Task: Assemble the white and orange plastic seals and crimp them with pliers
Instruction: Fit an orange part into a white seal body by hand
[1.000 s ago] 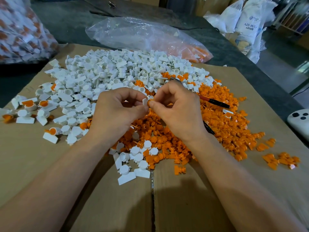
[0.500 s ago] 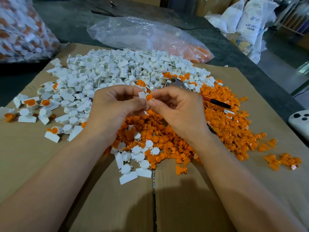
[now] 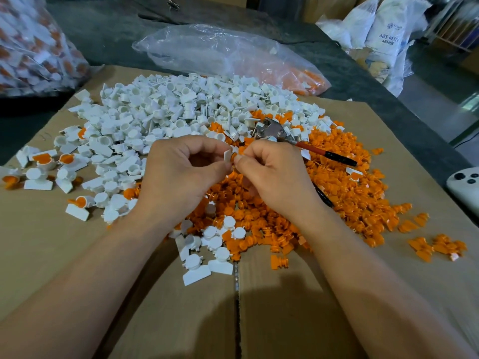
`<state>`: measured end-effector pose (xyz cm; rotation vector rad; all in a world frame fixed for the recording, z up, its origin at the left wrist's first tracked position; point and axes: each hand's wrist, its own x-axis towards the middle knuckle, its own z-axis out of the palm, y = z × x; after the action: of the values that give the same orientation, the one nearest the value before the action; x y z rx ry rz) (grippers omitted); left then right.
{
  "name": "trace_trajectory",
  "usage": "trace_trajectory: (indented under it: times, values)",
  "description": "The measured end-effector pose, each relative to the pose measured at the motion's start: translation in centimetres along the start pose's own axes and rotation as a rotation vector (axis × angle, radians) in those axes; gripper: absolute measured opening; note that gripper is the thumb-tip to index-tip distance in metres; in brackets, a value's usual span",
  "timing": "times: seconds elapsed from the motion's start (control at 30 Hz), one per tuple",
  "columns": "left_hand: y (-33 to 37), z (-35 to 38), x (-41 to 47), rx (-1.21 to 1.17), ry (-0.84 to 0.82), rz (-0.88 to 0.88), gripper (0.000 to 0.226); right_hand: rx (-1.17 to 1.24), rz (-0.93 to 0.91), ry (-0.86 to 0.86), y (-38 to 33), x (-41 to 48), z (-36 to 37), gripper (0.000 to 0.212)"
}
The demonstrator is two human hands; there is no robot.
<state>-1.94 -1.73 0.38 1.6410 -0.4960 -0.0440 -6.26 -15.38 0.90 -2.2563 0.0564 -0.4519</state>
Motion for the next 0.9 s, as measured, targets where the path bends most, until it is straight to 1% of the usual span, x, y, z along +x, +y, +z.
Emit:
trace_trajectory:
  times: [0.1, 0.17, 0.27, 0.37, 0.47, 0.57, 0.7, 0.9]
  values:
    - [-0.05, 0.07, -0.13, 0.044, 0.008, 0.016, 0.024, 0.008, 0.02, -0.015, 0.02, 0.04, 0.11, 0.027]
    - [-0.08, 0.06, -0.12, 0.057, 0.019, 0.017, 0.025, -0.073, -0.041, -0.017, -0.01, -0.12, 0.21, 0.025]
    - [-0.14, 0.02, -0.06, 0.05, 0.033, 0.011, 0.025, -0.269, -0.19, 0.006, -0.08, -0.3, 0.29, 0.022]
    - [-0.17, 0.04, -0.06, 0.026, 0.038, 0.007, 0.023, -0.349, -0.24, 0.007, -0.12, -0.3, 0.37, 0.023]
    - [-0.23, 0.12, 0.05, -0.024, 0.051, -0.001, 0.022, -0.286, -0.218, -0.014, -0.04, -0.23, 0.35, 0.021]
    - [-0.3, 0.01, 0.3, -0.089, 0.046, -0.002, 0.027, -0.227, -0.205, -0.049, 0.13, -0.1, 0.16, 0.017]
    - [-0.51, -0.34, 0.52, -0.156, 0.044, -0.049, 0.031, -0.13, -0.211, -0.034, 0.24, -0.1, 0.07, 0.016]
    - [-0.4, -0.48, 0.5, -0.17, 0.04, -0.066, 0.027, -0.094, -0.23, -0.021, 0.33, -0.19, 0.34, 0.017]
